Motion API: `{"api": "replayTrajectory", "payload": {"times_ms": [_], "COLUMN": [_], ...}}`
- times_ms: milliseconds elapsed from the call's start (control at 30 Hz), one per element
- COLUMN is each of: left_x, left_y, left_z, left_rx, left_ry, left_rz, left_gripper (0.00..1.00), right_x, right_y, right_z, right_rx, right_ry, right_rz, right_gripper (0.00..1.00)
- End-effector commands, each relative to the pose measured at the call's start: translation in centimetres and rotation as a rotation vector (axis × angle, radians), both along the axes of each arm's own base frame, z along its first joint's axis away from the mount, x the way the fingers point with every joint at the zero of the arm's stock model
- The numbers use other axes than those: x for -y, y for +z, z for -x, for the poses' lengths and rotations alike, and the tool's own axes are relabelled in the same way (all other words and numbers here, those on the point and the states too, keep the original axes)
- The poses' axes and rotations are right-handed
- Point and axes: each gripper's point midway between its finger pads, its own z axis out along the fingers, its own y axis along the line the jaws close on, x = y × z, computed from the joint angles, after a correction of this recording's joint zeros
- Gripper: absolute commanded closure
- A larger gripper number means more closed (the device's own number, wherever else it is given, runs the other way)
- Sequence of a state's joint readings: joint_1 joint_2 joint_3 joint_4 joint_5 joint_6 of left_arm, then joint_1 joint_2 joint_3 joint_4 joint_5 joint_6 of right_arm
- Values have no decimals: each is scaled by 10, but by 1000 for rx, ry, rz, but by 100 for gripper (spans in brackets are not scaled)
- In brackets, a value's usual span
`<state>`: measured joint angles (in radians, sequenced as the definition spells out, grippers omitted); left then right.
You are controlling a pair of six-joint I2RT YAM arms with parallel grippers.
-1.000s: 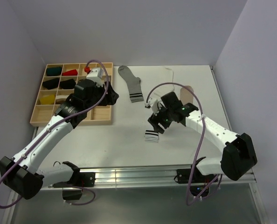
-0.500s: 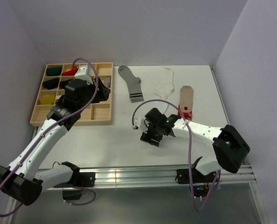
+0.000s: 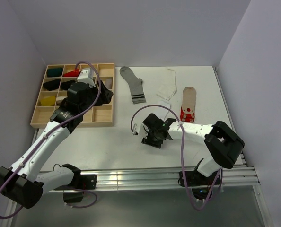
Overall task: Roll the socks
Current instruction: Roll the sock at the center of the board.
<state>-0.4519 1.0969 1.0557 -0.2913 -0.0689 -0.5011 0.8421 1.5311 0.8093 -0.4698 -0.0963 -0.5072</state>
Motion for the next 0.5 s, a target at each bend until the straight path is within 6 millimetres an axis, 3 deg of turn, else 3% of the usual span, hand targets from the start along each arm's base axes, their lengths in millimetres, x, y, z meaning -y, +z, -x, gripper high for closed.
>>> {"api": "replayTrajectory", "payload": {"times_ms": [0, 133, 300, 467], "left_x": [6, 9, 11, 19], "left_y": [9, -3, -14, -34], "left_z": [-4, -5, -8, -5], "left_rx": [37, 17, 2, -17], "left_ry": [-12, -19, -20, -27], "left_rz": [52, 51, 51, 64], "left_gripper": [34, 34, 35, 37], "right_x": [0, 3, 2, -14], "right_y": [-1, -2, -5, 16], "right_z": [1, 2, 2, 2], "right_rx": [11, 13, 0, -40], "right_ry": [-2, -10, -12, -5], "right_rz": [1, 5, 10, -65], "right_gripper": [48, 53, 68, 76]}}
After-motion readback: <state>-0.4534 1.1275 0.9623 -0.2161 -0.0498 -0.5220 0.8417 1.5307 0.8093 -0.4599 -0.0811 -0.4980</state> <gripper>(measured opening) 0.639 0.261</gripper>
